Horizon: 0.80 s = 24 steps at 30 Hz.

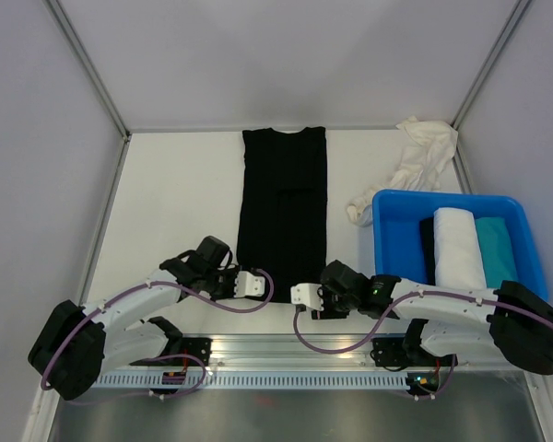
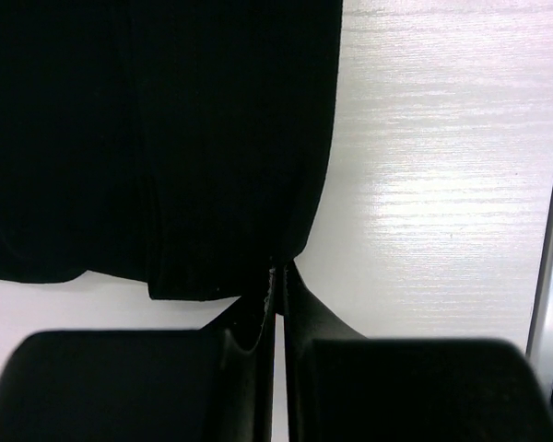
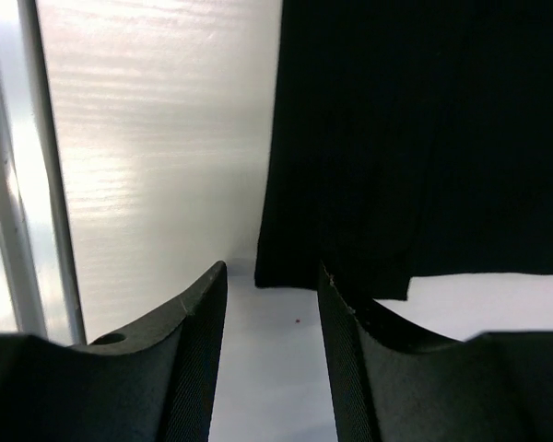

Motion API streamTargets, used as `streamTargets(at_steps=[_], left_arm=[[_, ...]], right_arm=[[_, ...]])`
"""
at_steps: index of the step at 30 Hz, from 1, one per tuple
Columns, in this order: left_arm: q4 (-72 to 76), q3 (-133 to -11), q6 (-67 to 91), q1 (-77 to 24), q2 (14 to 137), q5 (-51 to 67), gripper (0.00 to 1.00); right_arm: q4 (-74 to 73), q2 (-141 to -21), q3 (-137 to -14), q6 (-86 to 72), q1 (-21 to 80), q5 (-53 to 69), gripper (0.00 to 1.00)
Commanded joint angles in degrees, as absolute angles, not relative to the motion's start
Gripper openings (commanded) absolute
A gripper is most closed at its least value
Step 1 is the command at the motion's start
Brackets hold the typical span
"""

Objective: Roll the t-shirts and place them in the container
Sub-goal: Roll the tshirt

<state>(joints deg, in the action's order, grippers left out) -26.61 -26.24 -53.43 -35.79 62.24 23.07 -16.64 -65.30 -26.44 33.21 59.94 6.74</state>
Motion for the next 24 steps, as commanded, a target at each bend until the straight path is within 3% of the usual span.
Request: streamTargets(at_steps=[1,4,6,7,8,11,19,24], left_arm=[[-26.89,-28.04,-51.86,-35.6,62.23,25.05,0.02],[-27.16,-28.21,-51.77,-35.68,62.23,24.96,0.02],[-27.94,-28.47,-51.77,-35.6,62.14,25.48,0.02],[-28.3,-28.65,-51.77,-35.51,62.14,26.1,0.02],[-28.91,-28.74,-51.77,-35.51,62.23,26.54,0.02],[-32.6,-30.49,-52.64,-35.25,62.14,28.38,0.02],[-56.12,-37.7,-59.23,-33.4,63.63,39.1,0.02],[-59.06,-40.51,-60.38,-30.77,66.62,41.84,0.02]], right_arm=[[-12.92,-67.14,-26.98,33.75,61.52,3.78,0.5],[-12.04,-68.55,-26.72,32.61,62.22,2.73,0.46],[-12.83,-69.78,-27.51,32.43,62.23,1.76,0.36],[-13.27,-70.13,-27.77,32.52,62.23,1.84,0.31],[-14.05,-70.48,-28.03,32.69,62.31,1.76,0.17],[-18.09,-69.44,-29.26,33.57,62.23,2.98,0.0],[-35.04,-63.2,-34.8,36.47,62.14,18.79,0.0],[-35.25,-64.6,-36.38,37.27,59.35,22.85,0.0]])
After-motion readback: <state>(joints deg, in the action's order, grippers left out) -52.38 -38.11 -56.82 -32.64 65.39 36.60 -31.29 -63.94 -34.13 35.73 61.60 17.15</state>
